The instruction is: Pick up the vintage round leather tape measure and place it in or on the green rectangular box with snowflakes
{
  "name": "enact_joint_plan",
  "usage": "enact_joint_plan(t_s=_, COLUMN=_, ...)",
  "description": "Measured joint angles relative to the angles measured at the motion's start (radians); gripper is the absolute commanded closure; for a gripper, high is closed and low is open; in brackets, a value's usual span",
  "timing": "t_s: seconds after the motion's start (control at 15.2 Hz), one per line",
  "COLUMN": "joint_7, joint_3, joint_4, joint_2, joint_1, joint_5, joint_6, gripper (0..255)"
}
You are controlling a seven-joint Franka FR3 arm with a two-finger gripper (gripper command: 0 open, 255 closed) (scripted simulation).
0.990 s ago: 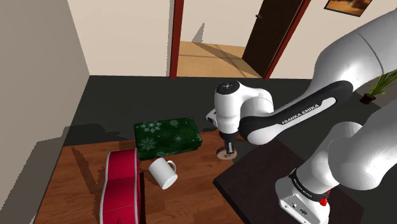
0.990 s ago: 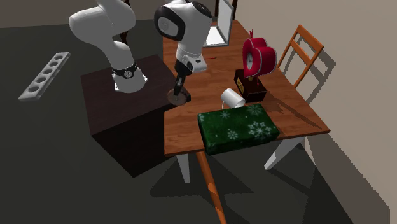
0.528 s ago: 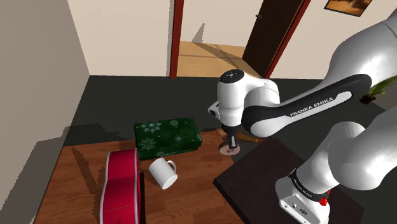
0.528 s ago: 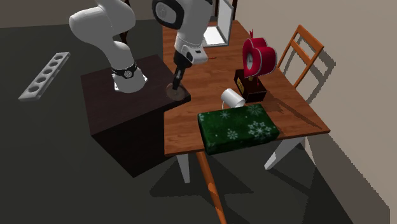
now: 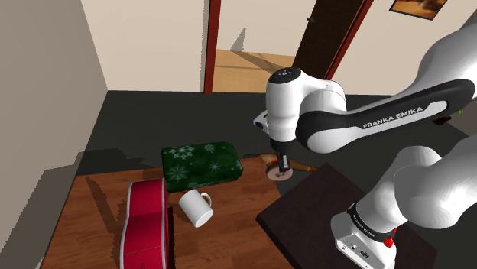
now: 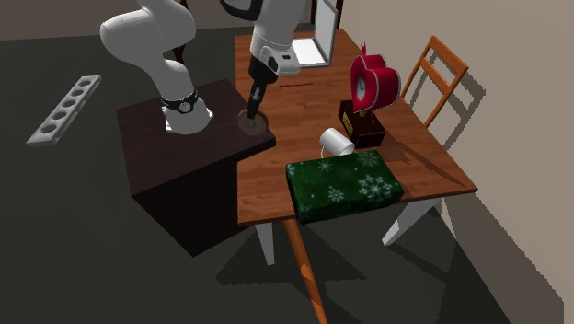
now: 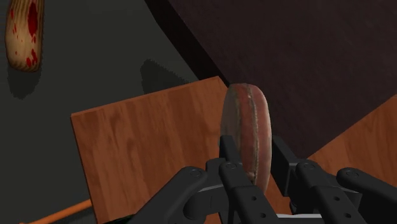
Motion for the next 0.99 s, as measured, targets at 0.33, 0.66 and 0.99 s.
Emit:
enact_joint_plan(t_s=0.33, joint_7=0.035, joint_3=0.015, joint_4=0.176, joint_2=0.162, joint_1=-0.019, joint_5=-0.043, joint_6=-0.024, gripper=255)
enact_joint_plan(t_s=0.66, joint_7=0.075, joint_3=0.024, joint_4=0.394, joint_2=0.35, joint_1=-0.023, joint_5=-0.097, joint_6=-0.069, gripper=255)
enact_joint_plan(t_s=0.99, joint_7=0.1, joint_3=0.02, joint_4=0.65, joint_2=0.548, joint_1=-0.009, joint_5=-0.153, joint_6=-0.143, gripper=255)
